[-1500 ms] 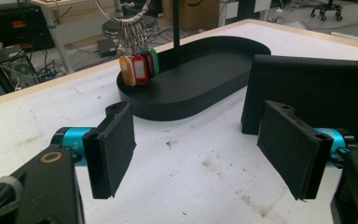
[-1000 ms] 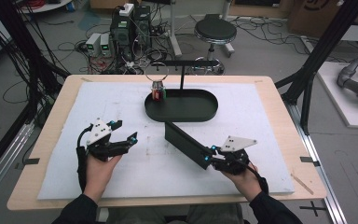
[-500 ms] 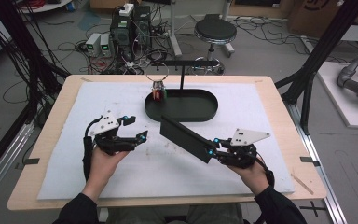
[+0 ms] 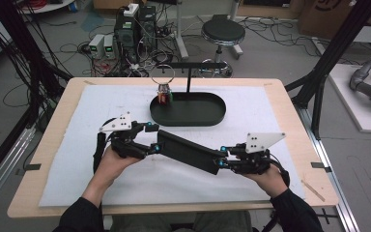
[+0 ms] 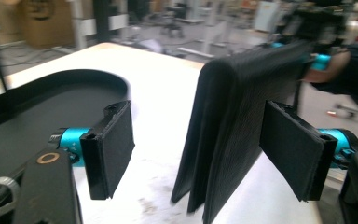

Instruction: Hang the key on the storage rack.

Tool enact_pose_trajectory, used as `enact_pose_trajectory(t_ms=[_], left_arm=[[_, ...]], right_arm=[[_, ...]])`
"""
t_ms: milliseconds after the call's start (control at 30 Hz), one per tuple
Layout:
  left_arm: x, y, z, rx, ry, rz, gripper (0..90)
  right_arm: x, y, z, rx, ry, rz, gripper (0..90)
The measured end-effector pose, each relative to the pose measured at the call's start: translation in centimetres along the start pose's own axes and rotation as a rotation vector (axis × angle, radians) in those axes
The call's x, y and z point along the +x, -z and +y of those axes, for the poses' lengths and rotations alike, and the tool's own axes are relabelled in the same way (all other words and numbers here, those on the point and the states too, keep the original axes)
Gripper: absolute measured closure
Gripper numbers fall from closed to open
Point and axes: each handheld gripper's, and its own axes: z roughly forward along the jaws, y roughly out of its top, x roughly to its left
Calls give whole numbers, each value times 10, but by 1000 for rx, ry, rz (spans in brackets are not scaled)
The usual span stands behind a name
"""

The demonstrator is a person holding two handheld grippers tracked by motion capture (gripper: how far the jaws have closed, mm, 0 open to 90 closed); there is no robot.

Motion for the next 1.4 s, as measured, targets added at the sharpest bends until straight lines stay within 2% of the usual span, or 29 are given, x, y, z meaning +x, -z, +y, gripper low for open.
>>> enact_pose_trajectory(t_ms=[100,200,233,367,433,567,667,733,833,967,1067,1233,1333,1400], left_arm=[[-3,-2,0,14,-14,-43,306],[-5,-4,-1,27,-38,-100,408],[-6,-4,-1,30,-47,-110,464],[-8,-5,-1,44,-66,-132,575],[-7,-4,-2,35,-65,-142,628],[-7,-3,-3,-19,-59,-175,719],[-8,-3,-3,-58,-59,-175,736],[-9,-3,-3,-75,-58,-175,741],[-11,-3,-3,-102,-65,-173,745],[-10,1,-3,-158,-54,-159,746],[-10,5,-3,-201,-52,-157,746],[-12,4,-3,-196,-62,-155,746],[-14,1,-4,-193,-64,-159,746],[-14,1,-4,-196,-60,-157,746]], right_arm=[[0,0,0,-3,8,30,757],[0,-1,1,-4,13,45,757],[0,-1,1,-1,14,50,756],[-2,0,0,-4,-1,52,755],[-4,2,-1,-10,-5,41,754],[-6,5,-1,-30,-27,23,747],[-6,6,-1,-50,-47,5,732],[-7,7,-2,-61,-63,-23,700],[-9,8,-3,-78,-95,-64,609],[-14,9,-7,-91,-141,-98,543],[-15,7,-8,-81,-167,-99,510],[-14,1,-9,-98,-179,-103,505],[-13,1,-8,-112,-180,-92,540],[-13,1,-8,-112,-174,-90,607]])
